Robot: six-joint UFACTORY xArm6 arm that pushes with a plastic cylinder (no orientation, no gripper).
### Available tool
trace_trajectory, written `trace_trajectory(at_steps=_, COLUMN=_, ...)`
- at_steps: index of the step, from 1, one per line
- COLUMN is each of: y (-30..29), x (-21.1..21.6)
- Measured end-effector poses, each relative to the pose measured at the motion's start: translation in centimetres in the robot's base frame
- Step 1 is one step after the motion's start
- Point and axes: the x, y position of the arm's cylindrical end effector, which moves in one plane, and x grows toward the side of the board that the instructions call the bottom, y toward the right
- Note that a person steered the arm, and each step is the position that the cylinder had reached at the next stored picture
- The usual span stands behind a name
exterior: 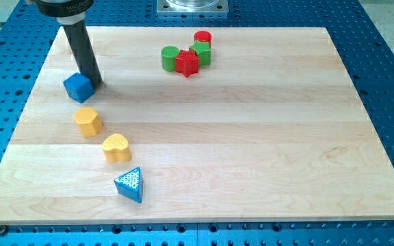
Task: Place the red star right to the heart
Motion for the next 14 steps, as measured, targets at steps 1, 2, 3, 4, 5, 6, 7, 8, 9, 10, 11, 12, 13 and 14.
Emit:
trace_trajectory(at_steps=1, y=-0.1, x=0.7)
trace_trajectory(at_steps=2, y=2.0, x=-0.8)
trace_trajectory(at_steps=3, y=2.8, x=-4.6)
trace_trajectory(at_steps=4, y=4.4, x=-7.5)
trace_trajectory(at_steps=5, y=6.0, x=-13.0)
trace_trajectory(at_steps=6, y=13.3, x=-11.9)
trace_trajectory(at_steps=7, y=19.8, x=-9.4)
trace_trajectory(at_steps=8, y=19.8, x=-1.6)
trace_trajectory(at_steps=9, y=19.3, x=0.7)
trace_trajectory(at_steps=10, y=14.1, x=2.5)
trace_trajectory(at_steps=11, y=13.8, x=4.9)
trace_trajectory(at_steps=12, y=12.9, x=4.7)
trace_trajectory(at_steps=13, y=11.7, x=7.2)
trace_trajectory(at_steps=14, y=15.7, x=10.7)
